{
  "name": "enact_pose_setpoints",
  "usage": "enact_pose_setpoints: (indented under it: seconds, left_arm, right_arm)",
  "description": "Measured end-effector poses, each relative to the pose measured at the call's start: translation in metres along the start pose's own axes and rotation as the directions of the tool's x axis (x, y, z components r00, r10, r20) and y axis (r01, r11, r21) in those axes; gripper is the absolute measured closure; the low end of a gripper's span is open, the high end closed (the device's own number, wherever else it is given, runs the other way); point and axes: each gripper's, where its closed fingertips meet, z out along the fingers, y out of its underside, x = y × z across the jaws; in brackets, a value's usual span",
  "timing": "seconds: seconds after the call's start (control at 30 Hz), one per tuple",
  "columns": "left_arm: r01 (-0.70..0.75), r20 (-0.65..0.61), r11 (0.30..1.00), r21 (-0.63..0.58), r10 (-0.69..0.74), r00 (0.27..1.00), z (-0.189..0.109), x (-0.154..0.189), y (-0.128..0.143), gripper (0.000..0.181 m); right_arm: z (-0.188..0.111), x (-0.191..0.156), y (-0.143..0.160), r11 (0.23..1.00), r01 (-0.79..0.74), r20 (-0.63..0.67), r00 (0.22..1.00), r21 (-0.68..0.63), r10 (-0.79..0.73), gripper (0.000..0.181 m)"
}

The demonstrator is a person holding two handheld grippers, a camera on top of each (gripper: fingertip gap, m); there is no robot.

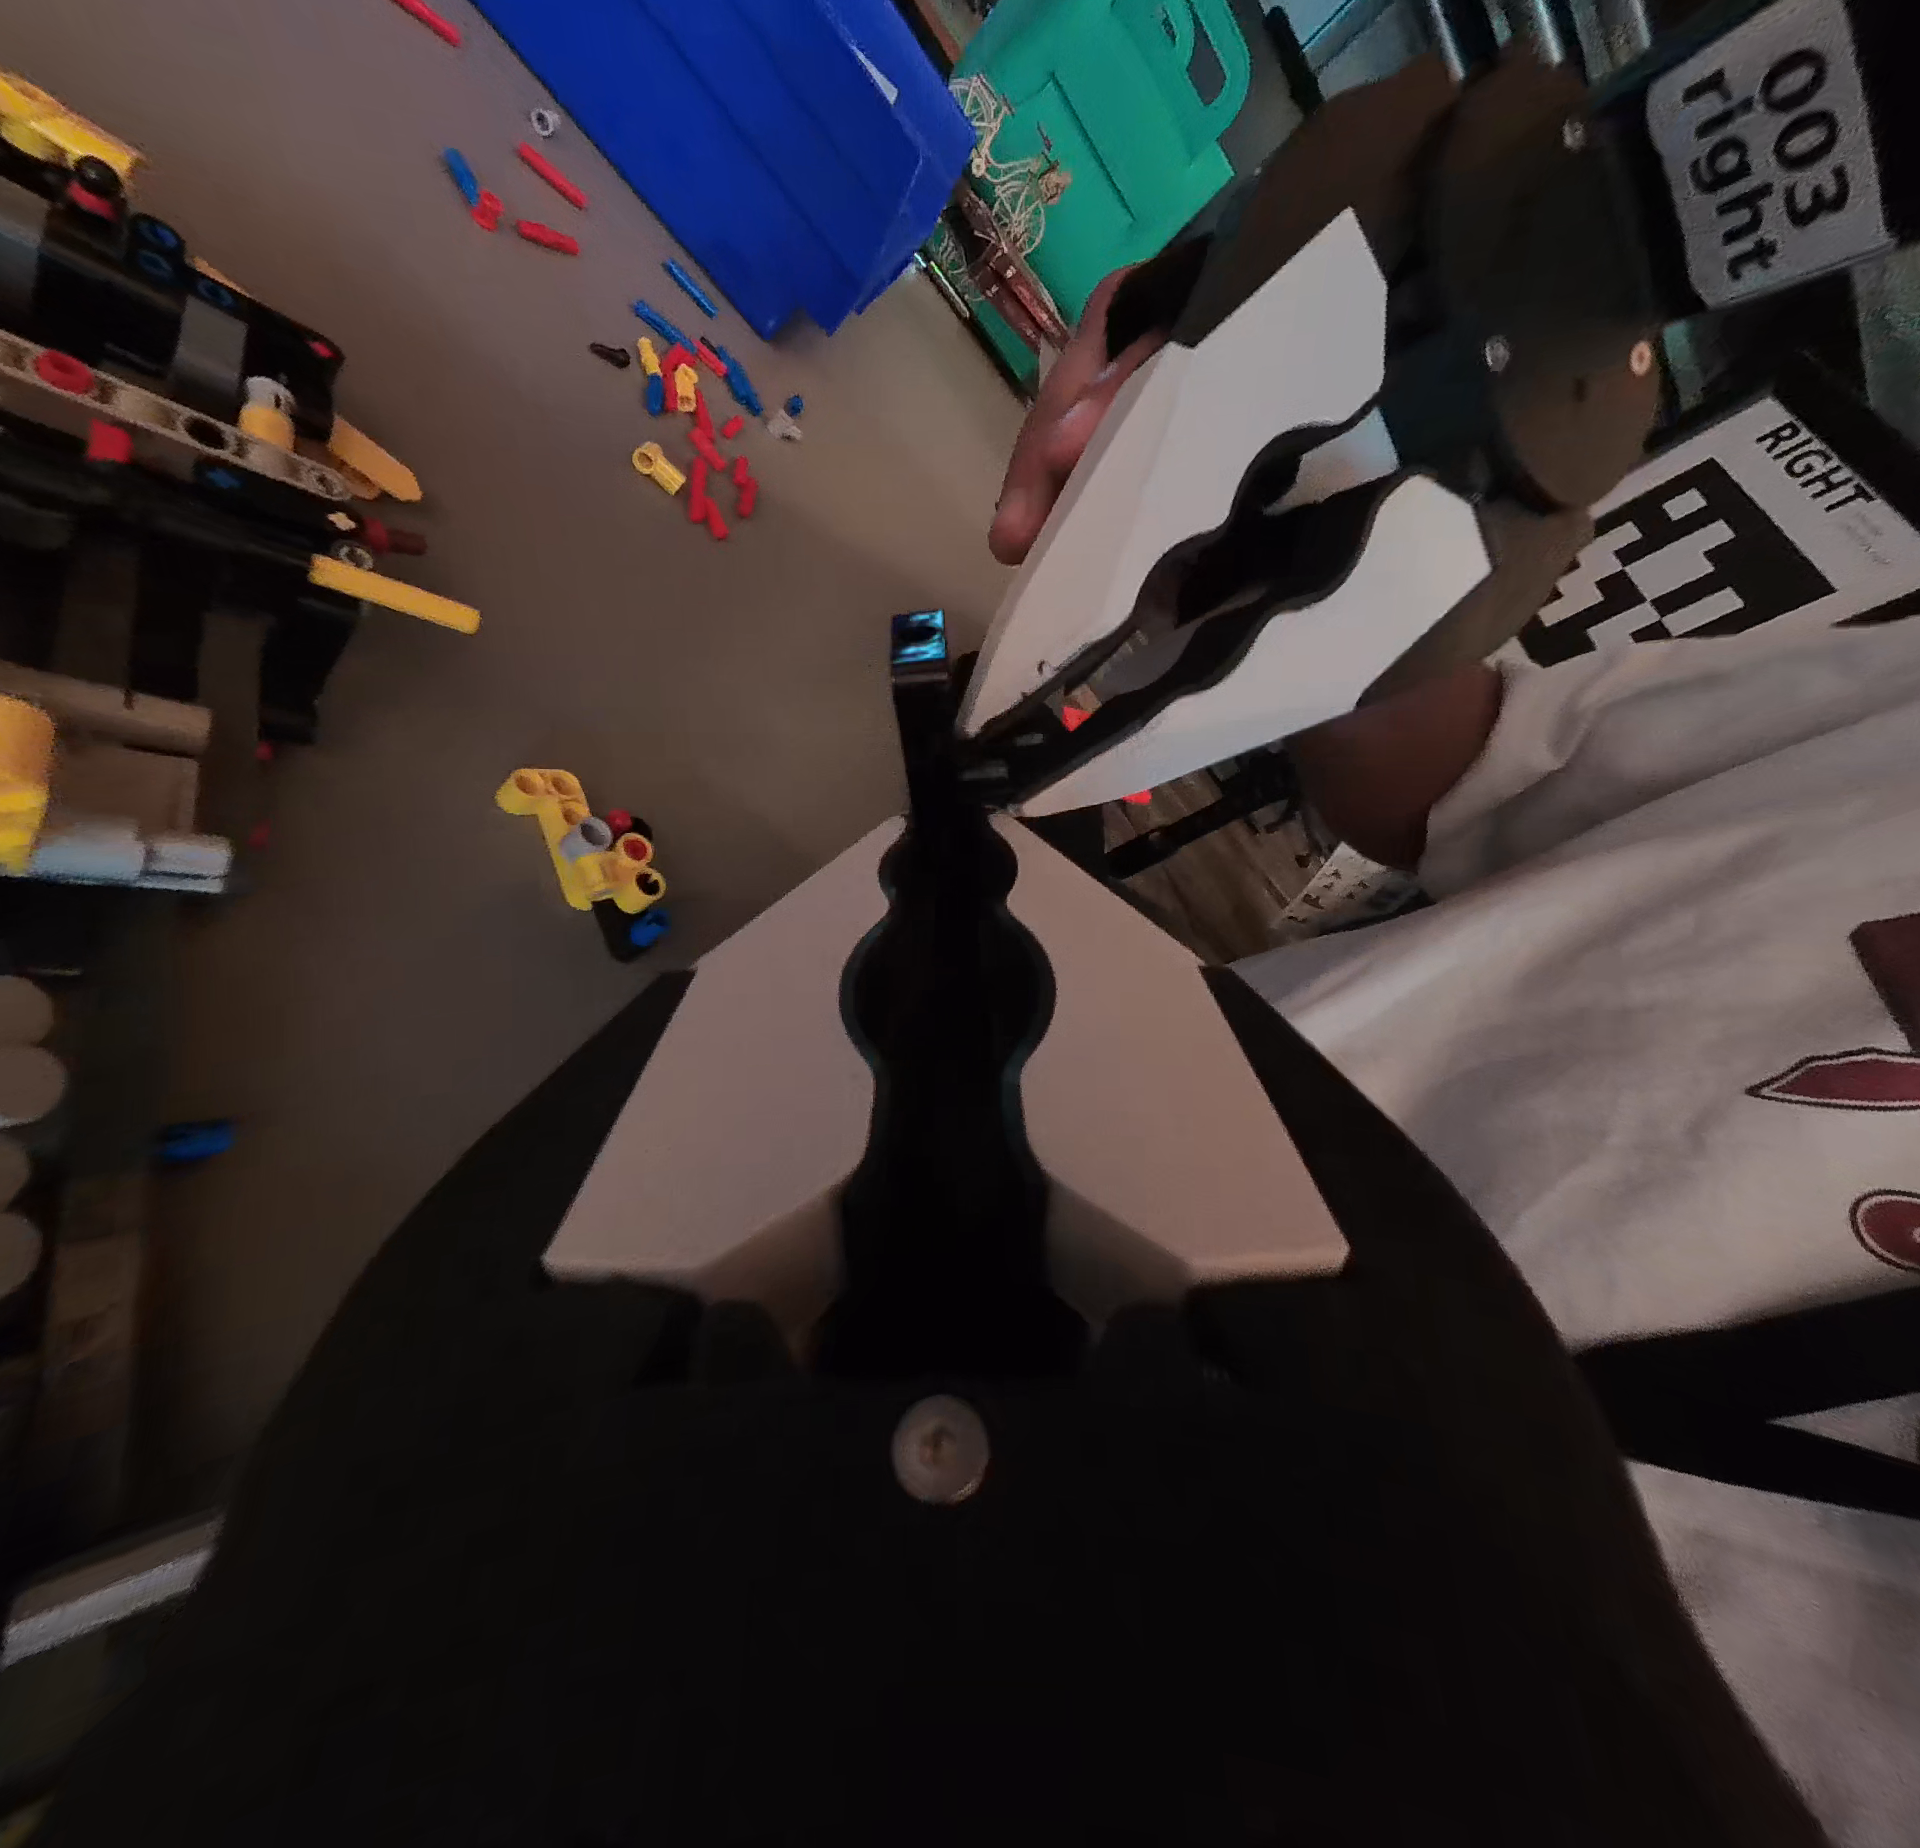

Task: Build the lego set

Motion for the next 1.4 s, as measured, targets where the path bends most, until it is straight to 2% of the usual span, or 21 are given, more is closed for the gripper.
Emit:
enact_pose_setpoints:
  seconds: [0.23,0.33,0.47,0.53,0.63,0.73,0.87,1.0,1.1,1.23,1.3,1.4]
  left_arm:
    - [0.086,-0.06,0.996,0.039,-0.084,0.995,-0.004,0.002,-0.005,0.172]
    - [0.089,-0.055,0.994,0.064,-0.085,0.995,-0.007,0.0,-0.008,0.172]
    - [0.05,-0.06,0.993,0.108,-0.043,0.997,-0.015,0.004,-0.015,0.172]
    - [-0.019,-0.052,0.988,0.15,0.027,0.998,-0.02,0.009,-0.022,0.172]
    - [-0.122,-0.043,0.968,0.221,0.134,0.99,-0.03,0.022,-0.033,0.172]
    - [-0.221,-0.005,0.932,0.286,0.232,0.973,-0.043,0.03,-0.049,0.172]
    - [-0.294,0.027,0.9,0.322,0.301,0.953,-0.056,0.025,-0.08,0.172]
    - [-0.345,0.053,0.869,0.356,0.35,0.935,-0.069,0.006,-0.11,0.173]
    - [-0.319,0.042,0.855,0.408,0.332,0.942,-0.08,-0.009,-0.118,0.173]
    - [-0.277,0.036,0.852,0.443,0.292,0.956,-0.088,-0.021,-0.116,0.173]
    - [-0.25,0.019,0.858,0.449,0.271,0.962,-0.091,-0.024,-0.117,0.173]
    - [-0.176,-0.047,0.877,0.447,0.219,0.975,-0.09,-0.029,-0.115,0.173]
  right_arm:
    - [0.001,0.004,-0.006,0.997,0.066,-0.083,0.995,0.045,-0.062,0.172]
    - [-0.002,0.003,-0.01,0.996,0.008,-0.048,0.999,0.093,-0.004,0.164]
    - [-0.016,0.006,-0.022,0.958,-0.163,0.059,0.986,0.236,0.154,0.16]
    - [-0.021,0.012,-0.025,0.912,-0.275,0.123,0.961,0.305,0.249,0.156]
    - [-0.025,0.016,-0.037,0.782,-0.477,0.319,0.873,0.401,0.369,0.15]
    - [-0.027,0.025,-0.058,0.661,-0.575,0.456,0.809,0.482,0.371,0.15]
    - [-0.019,0.051,-0.084,0.611,-0.583,0.511,0.8,0.535,0.315,0.15]
    - [-0.016,0.084,-0.102,0.525,-0.642,0.601,0.749,0.559,0.277,0.152]
    - [-0.004,0.099,-0.098,0.504,-0.651,0.604,0.746,0.568,0.283,0.152]
    - [0.008,0.106,-0.085,0.43,-0.707,0.632,0.702,0.562,0.327,0.151]
    - [0.014,0.103,-0.081,0.449,-0.708,0.627,0.7,0.545,0.342,0.149]
    - [0.023,0.103,-0.081,0.501,-0.668,0.575,0.738,0.551,0.352,0.149]
